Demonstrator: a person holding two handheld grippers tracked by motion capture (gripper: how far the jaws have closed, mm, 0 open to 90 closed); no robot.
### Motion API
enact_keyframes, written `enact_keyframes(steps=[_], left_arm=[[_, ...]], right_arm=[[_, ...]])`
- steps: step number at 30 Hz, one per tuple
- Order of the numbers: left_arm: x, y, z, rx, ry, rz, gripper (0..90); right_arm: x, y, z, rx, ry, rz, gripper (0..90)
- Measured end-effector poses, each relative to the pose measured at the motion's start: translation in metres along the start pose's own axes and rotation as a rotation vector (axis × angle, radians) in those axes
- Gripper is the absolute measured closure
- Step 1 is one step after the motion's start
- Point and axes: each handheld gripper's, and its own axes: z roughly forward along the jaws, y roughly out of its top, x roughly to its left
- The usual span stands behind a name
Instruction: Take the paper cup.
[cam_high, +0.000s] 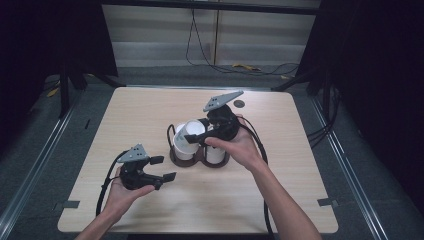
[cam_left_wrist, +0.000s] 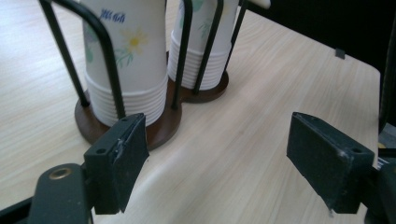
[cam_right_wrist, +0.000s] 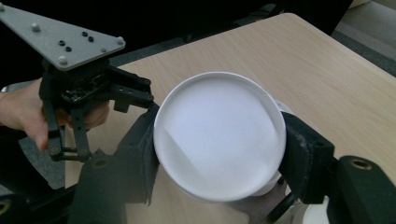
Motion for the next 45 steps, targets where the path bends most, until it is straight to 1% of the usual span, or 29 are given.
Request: enact_keyframes(steps=[2, 3, 6, 9, 11, 13, 15, 18, 20, 22, 23, 24, 26, 28, 29, 32, 35, 37, 43, 45], left_arm=[[-0.001, 0.003, 0.002, -0.001, -0.006, 0.0, 19.0], [-0.002, 0.005, 0.002, -0.002, -0.008, 0.001, 19.0], [-0.003, 0.011, 0.005, -0.006, -0.01, 0.011, 16.5], [-0.005, 0.016, 0.008, -0.006, -0.015, 0.022, 16.5], [-0.007, 0.018, 0.009, -0.014, -0.016, 0.021, 16.5], [-0.01, 0.019, 0.011, -0.016, -0.024, 0.032, 16.6], [-0.013, 0.021, 0.013, -0.018, -0.028, 0.04, 16.5], [-0.016, 0.019, 0.016, -0.018, -0.039, 0.045, 16.5], [-0.017, 0.016, 0.017, -0.016, -0.048, 0.046, 16.5], [-0.018, 0.013, 0.019, 0.0, -0.056, 0.049, 16.4], [-0.018, 0.012, 0.02, 0.006, -0.058, 0.054, 16.0], [-0.018, 0.01, 0.02, 0.002, -0.06, 0.052, 16.0], [-0.019, 0.009, 0.019, 0.009, -0.064, 0.06, 15.9], [-0.019, 0.008, 0.019, 0.003, -0.069, 0.058, 15.9], [-0.019, 0.008, 0.018, -0.002, -0.073, 0.055, 15.9], [-0.02, 0.009, 0.019, -0.008, -0.081, 0.053, 16.0], [-0.023, 0.008, 0.02, -0.004, -0.097, 0.055, 16.0], [-0.025, 0.007, 0.023, 0.001, -0.107, 0.059, 16.0], [-0.027, 0.007, 0.026, 0.005, -0.107, 0.066, 16.0], [-0.028, 0.006, 0.027, -0.004, -0.124, 0.063, 16.0]], right_arm=[[0.003, -0.008, -0.002, -0.004, 0.008, 0.005, 37.2], [0.003, -0.008, -0.002, -0.004, 0.008, 0.005, 37.2], [0.005, -0.015, -0.006, -0.01, 0.008, 0.011, 37.2], [0.007, -0.023, -0.011, -0.016, 0.008, 0.025, 37.2], [0.008, -0.028, -0.014, -0.019, 0.007, 0.027, 37.2], [0.01, -0.036, -0.017, -0.026, 0.005, 0.036, 37.2], [0.01, -0.039, -0.017, -0.029, 0.008, 0.041, 37.3], [0.012, -0.05, -0.019, -0.043, 0.011, 0.06, 37.3], [0.013, -0.057, -0.019, -0.042, 0.012, 0.072, 37.3], [0.013, -0.064, -0.018, -0.036, 0.012, 0.082, 37.3], [0.012, -0.071, -0.016, -0.043, 0.017, 0.099, 37.3], [0.012, -0.071, -0.016, -0.043, 0.017, 0.099, 37.3], [0.012, -0.078, -0.015, -0.048, 0.022, 0.112, 37.3], [0.011, -0.086, -0.016, -0.058, 0.024, 0.128, 37.3], [0.011, -0.086, -0.016, -0.058, 0.024, 0.128, 37.3], [0.012, -0.095, -0.014, -0.069, 0.027, 0.142, 37.3], [0.013, -0.097, -0.014, -0.073, 0.031, 0.146, 37.3], [0.014, -0.101, -0.014, -0.092, 0.039, 0.149, 37.3], [0.014, -0.108, -0.012, -0.109, 0.051, 0.157, 37.4], [0.015, -0.11, -0.011, -0.118, 0.055, 0.16, 37.3]])
